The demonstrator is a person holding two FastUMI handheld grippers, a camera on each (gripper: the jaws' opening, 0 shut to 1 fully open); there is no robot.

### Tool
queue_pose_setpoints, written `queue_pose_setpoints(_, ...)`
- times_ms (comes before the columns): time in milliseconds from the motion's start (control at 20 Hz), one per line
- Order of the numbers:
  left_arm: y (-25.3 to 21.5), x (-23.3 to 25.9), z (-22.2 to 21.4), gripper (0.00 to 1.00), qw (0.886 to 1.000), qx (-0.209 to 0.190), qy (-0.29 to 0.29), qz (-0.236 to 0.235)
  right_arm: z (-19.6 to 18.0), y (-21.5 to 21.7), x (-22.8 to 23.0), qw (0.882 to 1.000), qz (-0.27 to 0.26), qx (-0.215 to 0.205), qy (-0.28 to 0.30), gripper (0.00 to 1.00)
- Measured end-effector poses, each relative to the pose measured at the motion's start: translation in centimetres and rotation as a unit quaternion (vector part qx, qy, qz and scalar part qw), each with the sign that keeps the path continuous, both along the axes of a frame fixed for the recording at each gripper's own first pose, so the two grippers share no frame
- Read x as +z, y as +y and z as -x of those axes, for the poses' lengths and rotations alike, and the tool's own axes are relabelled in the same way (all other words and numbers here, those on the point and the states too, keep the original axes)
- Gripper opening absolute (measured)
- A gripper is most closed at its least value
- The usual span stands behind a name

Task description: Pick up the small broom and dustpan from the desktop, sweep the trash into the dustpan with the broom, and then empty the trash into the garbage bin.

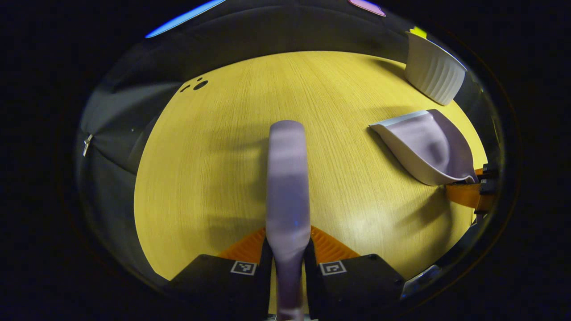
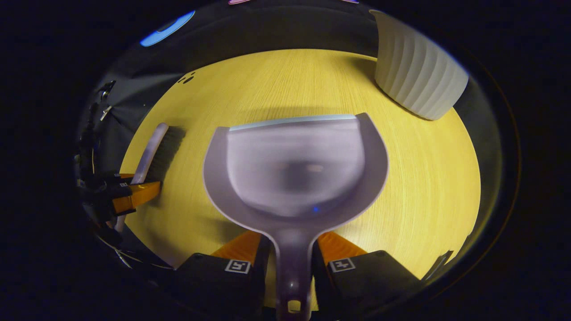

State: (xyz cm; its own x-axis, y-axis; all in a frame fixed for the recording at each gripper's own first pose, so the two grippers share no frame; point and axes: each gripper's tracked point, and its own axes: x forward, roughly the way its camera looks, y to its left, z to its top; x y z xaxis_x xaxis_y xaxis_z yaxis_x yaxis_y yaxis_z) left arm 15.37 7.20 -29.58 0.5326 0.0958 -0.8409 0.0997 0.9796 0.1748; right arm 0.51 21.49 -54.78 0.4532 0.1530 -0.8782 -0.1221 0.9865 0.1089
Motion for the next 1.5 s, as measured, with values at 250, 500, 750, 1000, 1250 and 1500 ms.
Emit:
queue_pose_setpoints(250,-1.1,2.2,0.3,0.95,0.998,0.005,-0.037,0.042,-0.3,-0.1,2.0,1.000,-0.007,-0.008,-0.028,0.99)
queue_pose_setpoints(500,-2.0,8.9,1.6,0.95,0.988,0.001,-0.145,0.051,-0.1,-1.9,8.7,0.991,0.023,-0.009,-0.128,1.00)
queue_pose_setpoints(750,-3.4,17.3,5.2,0.95,0.954,-0.013,-0.293,0.065,0.3,-1.8,17.9,0.963,0.032,-0.010,-0.266,0.99)
queue_pose_setpoints(1000,-5.1,23.1,10.8,0.95,0.919,-0.006,-0.384,0.087,4.1,0.1,25.9,0.927,0.002,-0.006,-0.375,0.99)
queue_pose_setpoints(1250,-6.7,25.3,16.9,0.95,0.897,-0.006,-0.437,0.067,9.6,0.6,27.4,0.914,-0.024,0.003,-0.405,0.99)
queue_pose_setpoints(1500,-9.5,21.4,19.6,0.95,0.911,-0.012,-0.398,0.106,13.4,-0.1,24.6,0.924,-0.016,0.006,-0.382,0.99)
